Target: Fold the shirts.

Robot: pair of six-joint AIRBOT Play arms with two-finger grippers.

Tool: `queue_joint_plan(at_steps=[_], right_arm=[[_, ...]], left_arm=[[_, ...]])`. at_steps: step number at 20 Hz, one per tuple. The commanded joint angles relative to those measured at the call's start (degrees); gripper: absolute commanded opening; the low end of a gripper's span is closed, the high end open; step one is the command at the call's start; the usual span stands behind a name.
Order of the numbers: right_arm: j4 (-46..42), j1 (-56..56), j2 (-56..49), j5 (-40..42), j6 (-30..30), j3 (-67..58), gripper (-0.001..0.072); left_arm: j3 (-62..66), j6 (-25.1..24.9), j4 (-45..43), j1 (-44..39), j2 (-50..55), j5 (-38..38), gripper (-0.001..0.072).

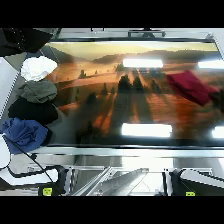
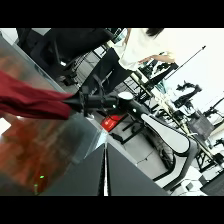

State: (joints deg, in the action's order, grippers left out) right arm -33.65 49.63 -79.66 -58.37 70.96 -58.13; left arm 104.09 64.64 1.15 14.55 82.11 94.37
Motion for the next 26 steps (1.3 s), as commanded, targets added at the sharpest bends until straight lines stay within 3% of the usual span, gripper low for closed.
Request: queue_joint_plan(at_steps=[1,5,13,14,15,17,19,20,22,23,24,25,26], right_arm=[[-1.2,13.7,2.4,0.3,-4.8,11.9,0.0017],[-3.4,18.4,1.5,-1.7,-10.1,15.3,0.0018],[-9.2,18.5,2.4,-7.6,-6.2,15.4,0.0021],[-12.0,18.5,2.8,-8.2,-3.1,15.4,0.0098],[-16.4,18.5,3.4,-8.7,0.7,15.1,0.0232],[-30.2,18.5,4.6,-10.8,9.6,13.0,0.0288],[-44.0,18.5,5.9,-14.0,17.5,8.9,0.0528],[-46.9,18.5,6.7,-15.7,19.0,6.5,0.0531],[-43.8,18.4,8.6,-18.2,20.5,1.9,0.0505],[-38.2,17.8,9.6,-18.7,20.8,0.1,0.0381],[-29.7,16.3,10.8,-18.5,19.1,-1.2,0.0155],[-21.7,14.1,11.9,-17.9,16.1,-1.7,0.0080],[-14.5,11.1,13.1,-16.9,13.7,-1.8,0.0050]], left_arm=[[0.0,0.0,0.0,0.0,0.0,-0.1,0.0018],[0.0,0.0,0.0,-1.6,0.0,-0.1,0.0018],[0.0,0.0,0.0,-8.5,0.0,-2.0,0.0018],[0.0,0.0,0.0,-9.3,0.0,-1.9,0.0018],[0.0,0.0,0.0,-9.9,0.0,-1.9,0.0018],[0.0,0.0,0.0,-11.0,0.0,-1.9,0.0019],[0.0,0.0,0.0,-11.8,0.0,-1.8,0.0019],[0.0,0.0,0.0,-11.9,0.0,-1.8,0.0019],[0.0,0.0,0.0,-12.0,0.0,-2.2,0.0018],[0.0,0.0,0.0,-12.0,0.0,-2.9,0.0017],[0.0,-0.3,-0.1,-11.9,0.0,-3.5,0.0017],[0.0,-1.5,-0.4,-11.9,0.0,-3.8,0.0016],[0.0,-2.1,-1.9,-11.9,0.0,-4.6,0.0016]])
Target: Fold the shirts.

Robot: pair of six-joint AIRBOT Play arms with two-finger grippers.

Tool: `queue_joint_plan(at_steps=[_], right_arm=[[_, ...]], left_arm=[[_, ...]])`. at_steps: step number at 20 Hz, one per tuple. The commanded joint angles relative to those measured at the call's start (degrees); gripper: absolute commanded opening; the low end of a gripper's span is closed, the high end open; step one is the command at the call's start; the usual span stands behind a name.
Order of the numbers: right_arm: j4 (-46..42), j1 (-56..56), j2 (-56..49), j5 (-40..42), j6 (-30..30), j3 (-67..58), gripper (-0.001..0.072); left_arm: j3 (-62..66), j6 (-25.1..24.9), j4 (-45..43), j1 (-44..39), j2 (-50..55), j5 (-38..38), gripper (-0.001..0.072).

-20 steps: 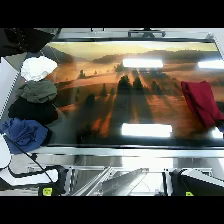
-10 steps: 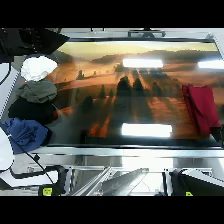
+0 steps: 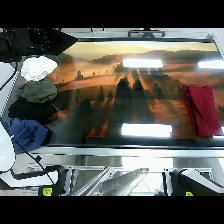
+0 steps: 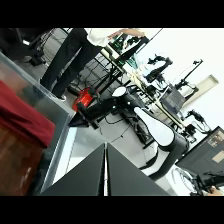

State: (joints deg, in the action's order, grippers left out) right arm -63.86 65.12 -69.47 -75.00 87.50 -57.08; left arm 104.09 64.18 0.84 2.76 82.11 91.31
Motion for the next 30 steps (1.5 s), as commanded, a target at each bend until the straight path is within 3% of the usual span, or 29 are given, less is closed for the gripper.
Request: queue_joint_plan(at_steps=[1,3,6,8,10,13,18,20,30], right_arm=[[20.9,-7.6,4.0,0.3,-5.0,-2.8,0.0018],[27.1,-15.0,6.5,-0.9,-9.4,-2.8,0.0018],[26.1,-26.8,12.0,-6.1,-12.7,-2.4,0.0018],[18.0,-34.7,18.1,-4.9,-13.5,1.2,0.0017],[8.2,-41.6,23.0,-3.0,-10.5,7.6,0.0017],[6.9,-48.6,29.4,1.3,-10.3,19.3,0.0018],[9.2,-51.7,28.2,2.5,-10.3,22.6,0.0019],[10.2,-51.6,28.1,-0.5,-10.1,22.6,0.0018],[11.6,-51.6,28.1,-0.4,-10.1,22.6,0.0018]], left_arm=[[0.0,-1.7,-3.5,-0.1,-0.1,-2.2,0.0012],[0.0,-1.6,-10.3,-0.2,-0.1,-2.3,0.0008],[-1.3,1.2,-19.2,-2.2,-1.1,2.1,0.0006],[-8.6,1.4,-25.1,-4.8,-5.7,2.1,0.0006],[-20.6,1.6,-33.3,-7.7,-12.6,-1.3,0.0007],[-39.4,2.4,-39.3,-9.9,-22.3,-9.1,0.0009],[-52.4,3.4,-39.3,-9.9,-30.0,-15.3,0.0009],[-53.9,3.4,-39.3,-9.9,-31.0,-15.3,0.0009],[-55.0,3.4,-39.3,-9.9,-31.4,-15.5,0.0009]])
